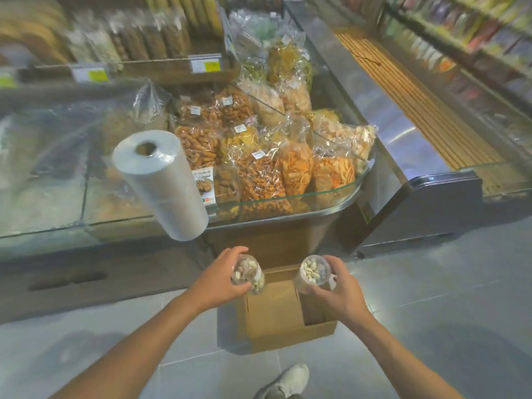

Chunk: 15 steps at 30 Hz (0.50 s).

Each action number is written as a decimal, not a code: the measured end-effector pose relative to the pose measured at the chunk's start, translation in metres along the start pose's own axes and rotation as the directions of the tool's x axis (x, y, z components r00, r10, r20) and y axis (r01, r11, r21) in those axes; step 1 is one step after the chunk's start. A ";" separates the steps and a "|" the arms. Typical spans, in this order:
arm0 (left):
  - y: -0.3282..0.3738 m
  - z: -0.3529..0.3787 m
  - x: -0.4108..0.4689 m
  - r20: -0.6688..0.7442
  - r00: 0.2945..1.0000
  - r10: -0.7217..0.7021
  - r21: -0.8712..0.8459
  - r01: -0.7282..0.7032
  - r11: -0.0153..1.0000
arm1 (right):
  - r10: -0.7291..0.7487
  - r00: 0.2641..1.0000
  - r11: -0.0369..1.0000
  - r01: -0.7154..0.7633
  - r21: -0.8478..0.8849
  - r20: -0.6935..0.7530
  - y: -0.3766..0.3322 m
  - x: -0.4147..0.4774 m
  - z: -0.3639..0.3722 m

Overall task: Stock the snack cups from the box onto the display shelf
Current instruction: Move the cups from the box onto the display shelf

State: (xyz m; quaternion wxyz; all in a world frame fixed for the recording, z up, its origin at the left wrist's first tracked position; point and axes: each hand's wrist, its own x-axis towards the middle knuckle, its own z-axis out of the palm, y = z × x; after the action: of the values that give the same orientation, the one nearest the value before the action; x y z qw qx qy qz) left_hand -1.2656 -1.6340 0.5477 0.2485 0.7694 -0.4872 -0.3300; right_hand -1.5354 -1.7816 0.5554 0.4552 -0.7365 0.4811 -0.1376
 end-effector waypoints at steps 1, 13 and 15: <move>-0.006 -0.007 -0.012 -0.033 0.999 -0.021 -0.043 0.019 0.999 | -0.015 1.000 1.000 0.015 0.012 0.004 -0.009 -0.004 0.008; -0.099 -0.134 -0.179 -0.303 0.948 -0.095 -0.376 -0.027 0.926 | -0.258 0.965 0.952 0.246 0.182 0.048 -0.150 -0.080 0.150; -0.119 -0.159 -0.207 -0.332 0.939 -0.095 -0.371 -0.037 0.928 | -0.284 0.957 0.945 0.268 0.189 0.058 -0.175 -0.090 0.179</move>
State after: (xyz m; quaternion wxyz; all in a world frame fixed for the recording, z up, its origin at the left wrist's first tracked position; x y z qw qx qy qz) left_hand -1.1406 -1.3873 0.6235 0.4657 0.7613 -0.3535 -0.2804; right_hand -1.3635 -1.5890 0.6193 0.5157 -0.7579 0.3391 -0.2114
